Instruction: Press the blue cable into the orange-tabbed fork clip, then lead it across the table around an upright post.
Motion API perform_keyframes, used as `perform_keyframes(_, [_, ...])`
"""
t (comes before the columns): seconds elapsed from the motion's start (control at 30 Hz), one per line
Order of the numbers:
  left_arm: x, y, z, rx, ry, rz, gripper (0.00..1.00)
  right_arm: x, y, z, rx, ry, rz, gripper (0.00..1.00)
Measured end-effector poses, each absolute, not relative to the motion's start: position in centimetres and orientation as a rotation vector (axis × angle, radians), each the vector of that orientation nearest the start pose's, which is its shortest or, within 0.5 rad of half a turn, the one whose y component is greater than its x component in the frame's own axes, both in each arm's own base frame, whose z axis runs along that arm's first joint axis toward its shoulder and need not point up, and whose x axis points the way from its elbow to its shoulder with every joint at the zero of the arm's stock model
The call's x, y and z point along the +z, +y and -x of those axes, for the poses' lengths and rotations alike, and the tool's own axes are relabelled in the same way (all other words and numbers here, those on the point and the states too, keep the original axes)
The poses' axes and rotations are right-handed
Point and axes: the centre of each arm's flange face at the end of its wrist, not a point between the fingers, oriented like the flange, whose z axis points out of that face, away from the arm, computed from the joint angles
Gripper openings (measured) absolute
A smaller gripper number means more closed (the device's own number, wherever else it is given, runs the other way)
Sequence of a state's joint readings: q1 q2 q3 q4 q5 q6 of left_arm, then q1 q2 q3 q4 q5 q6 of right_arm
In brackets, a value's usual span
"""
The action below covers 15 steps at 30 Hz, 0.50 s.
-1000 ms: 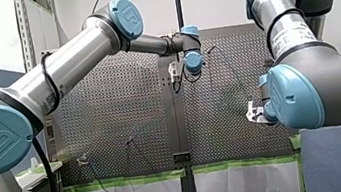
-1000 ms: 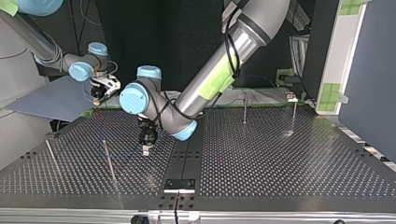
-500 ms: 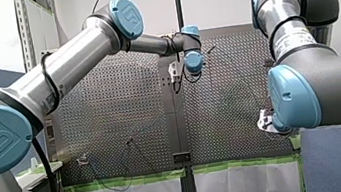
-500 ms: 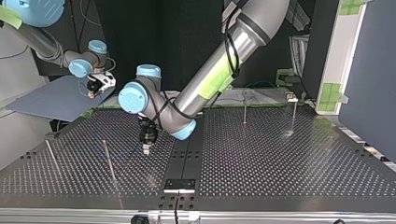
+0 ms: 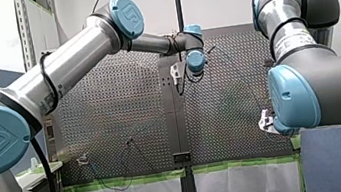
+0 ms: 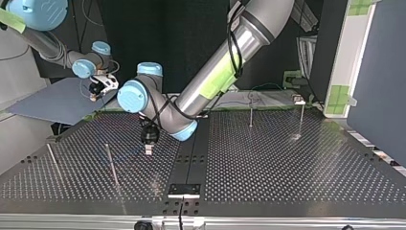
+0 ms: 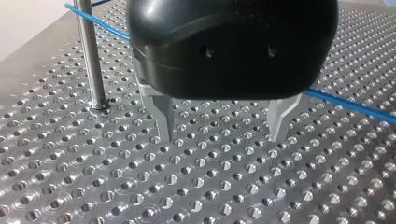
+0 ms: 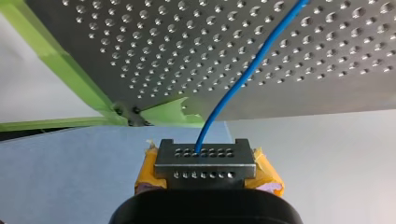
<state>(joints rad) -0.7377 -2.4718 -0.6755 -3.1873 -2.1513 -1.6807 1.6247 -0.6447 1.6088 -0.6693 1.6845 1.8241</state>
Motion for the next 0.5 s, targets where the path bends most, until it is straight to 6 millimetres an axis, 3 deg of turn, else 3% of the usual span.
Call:
perform_keyframes(0.13, [31.9, -59.9, -54.0, -0.200, 1.623, -0.045, 1.00, -4.0, -62.0, -15.5, 1.163, -1.645, -1.215, 0.00])
perform_keyframes(0.5, [31.8, -59.8, -53.9, -0.208, 1.634, -0.031, 1.00, -4.7, -62.4, -15.4, 1.218, -1.652, -1.164, 0.00])
